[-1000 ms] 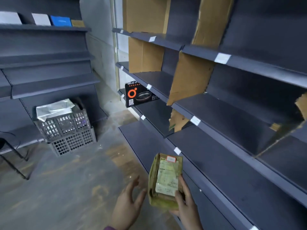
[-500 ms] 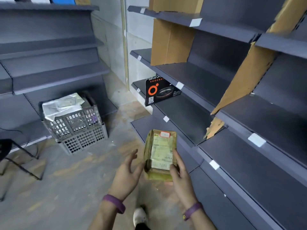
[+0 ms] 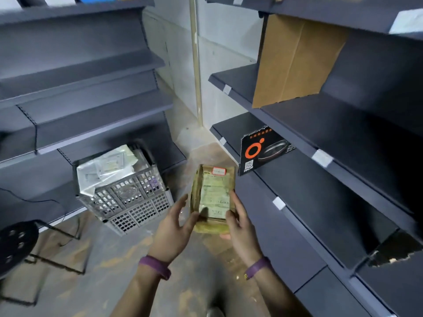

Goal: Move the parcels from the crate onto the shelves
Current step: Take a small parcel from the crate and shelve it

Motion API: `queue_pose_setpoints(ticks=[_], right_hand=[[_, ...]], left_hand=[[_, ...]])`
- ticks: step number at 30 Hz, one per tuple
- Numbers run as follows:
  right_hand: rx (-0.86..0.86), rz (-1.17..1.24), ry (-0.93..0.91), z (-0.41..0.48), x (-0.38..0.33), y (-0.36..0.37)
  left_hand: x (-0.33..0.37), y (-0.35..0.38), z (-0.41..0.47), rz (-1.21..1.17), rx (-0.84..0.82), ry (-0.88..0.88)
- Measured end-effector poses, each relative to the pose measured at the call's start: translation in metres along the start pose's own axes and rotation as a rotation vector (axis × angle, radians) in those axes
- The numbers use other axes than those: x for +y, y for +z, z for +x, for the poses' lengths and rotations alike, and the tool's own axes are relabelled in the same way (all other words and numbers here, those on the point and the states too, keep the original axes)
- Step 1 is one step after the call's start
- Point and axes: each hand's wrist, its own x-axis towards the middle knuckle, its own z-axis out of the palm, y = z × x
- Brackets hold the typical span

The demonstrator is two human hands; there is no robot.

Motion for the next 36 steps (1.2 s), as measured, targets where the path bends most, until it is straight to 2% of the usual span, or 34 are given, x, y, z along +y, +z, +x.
queue_pose_setpoints(ticks=[5,11,13,15,19,22,29,36], right_hand=[[-0.003,-0.038,-0.011,0.069,-0.014,0.021],[0.146,-0.175,-0.095,0.148,-0.015,0.054],[0.180,-0.207,-0.082,0.179,-0.011,0.069],[0.228,-0.188,-0.085,0.206,-0.005,0.086],[0.405,-0.094,-0.021,0.244,0.004,0.129],[0.496,-0.127,0.042,0.268,0.001,0.147],[0.612,-0.177,0.118,0.309,-0.010,0.146],[0.710,-0.177,0.097,0.338,-0.002,0.127]], left_hand=[[-0.004,-0.009,0.080,-0.059,-0.029,0.041],[-0.026,-0.017,0.176,-0.108,-0.112,0.053],[-0.038,-0.020,0.214,-0.146,-0.201,0.015],[-0.051,-0.021,0.252,-0.181,-0.282,0.053],[-0.077,-0.026,0.321,-0.092,-0.380,0.101],[-0.080,-0.027,0.364,-0.066,-0.512,0.128],[-0.069,-0.008,0.424,0.008,-0.587,0.217],[-0.053,0.023,0.460,0.053,-0.730,0.297]])
